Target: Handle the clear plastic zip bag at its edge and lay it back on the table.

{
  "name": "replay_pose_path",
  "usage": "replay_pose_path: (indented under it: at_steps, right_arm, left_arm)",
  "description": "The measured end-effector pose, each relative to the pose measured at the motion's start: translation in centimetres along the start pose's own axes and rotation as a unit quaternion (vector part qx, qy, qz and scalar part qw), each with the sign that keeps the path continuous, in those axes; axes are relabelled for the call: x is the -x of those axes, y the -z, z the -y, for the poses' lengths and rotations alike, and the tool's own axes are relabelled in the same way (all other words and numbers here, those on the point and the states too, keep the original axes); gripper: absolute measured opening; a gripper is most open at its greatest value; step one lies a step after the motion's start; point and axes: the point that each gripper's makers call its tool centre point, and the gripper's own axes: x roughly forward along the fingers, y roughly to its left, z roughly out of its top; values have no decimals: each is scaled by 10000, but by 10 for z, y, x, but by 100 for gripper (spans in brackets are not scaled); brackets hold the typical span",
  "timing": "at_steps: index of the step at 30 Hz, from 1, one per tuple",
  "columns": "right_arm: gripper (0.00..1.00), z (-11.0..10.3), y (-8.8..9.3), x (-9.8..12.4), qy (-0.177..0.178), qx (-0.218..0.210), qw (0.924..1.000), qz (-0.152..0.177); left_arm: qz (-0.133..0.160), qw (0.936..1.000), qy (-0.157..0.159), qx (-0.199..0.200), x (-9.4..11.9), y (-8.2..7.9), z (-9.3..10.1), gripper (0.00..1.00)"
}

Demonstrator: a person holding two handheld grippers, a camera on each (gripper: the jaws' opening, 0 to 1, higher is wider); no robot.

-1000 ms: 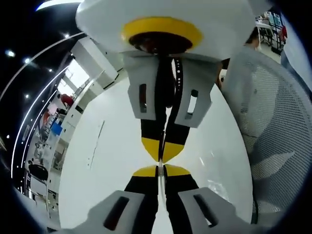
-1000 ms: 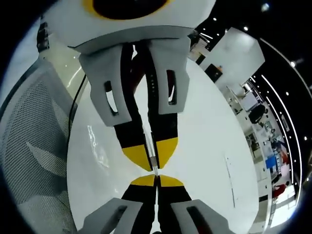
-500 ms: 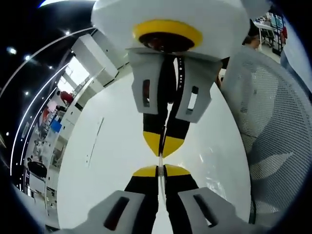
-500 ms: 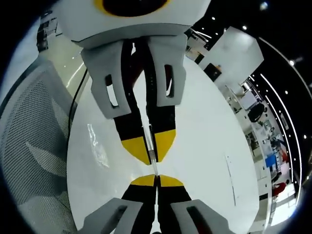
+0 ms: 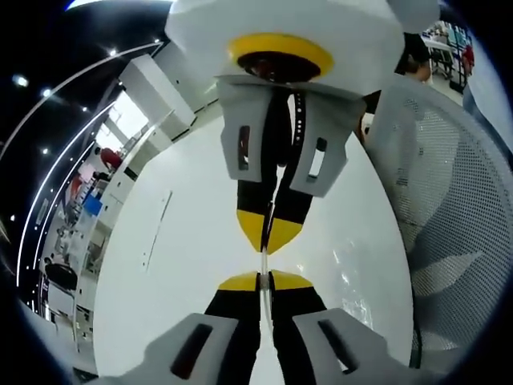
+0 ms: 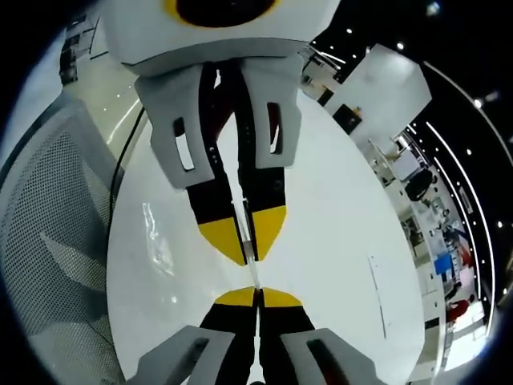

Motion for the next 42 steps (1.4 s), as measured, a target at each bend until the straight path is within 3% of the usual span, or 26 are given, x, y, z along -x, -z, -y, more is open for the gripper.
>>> replay_pose_path:
  at_steps: [42]
  right_arm:
    - [0,4,-7,-1,46,-54,9999,100]
  left_arm:
    - [-237,9995,-70,185,6,17,-7,0]
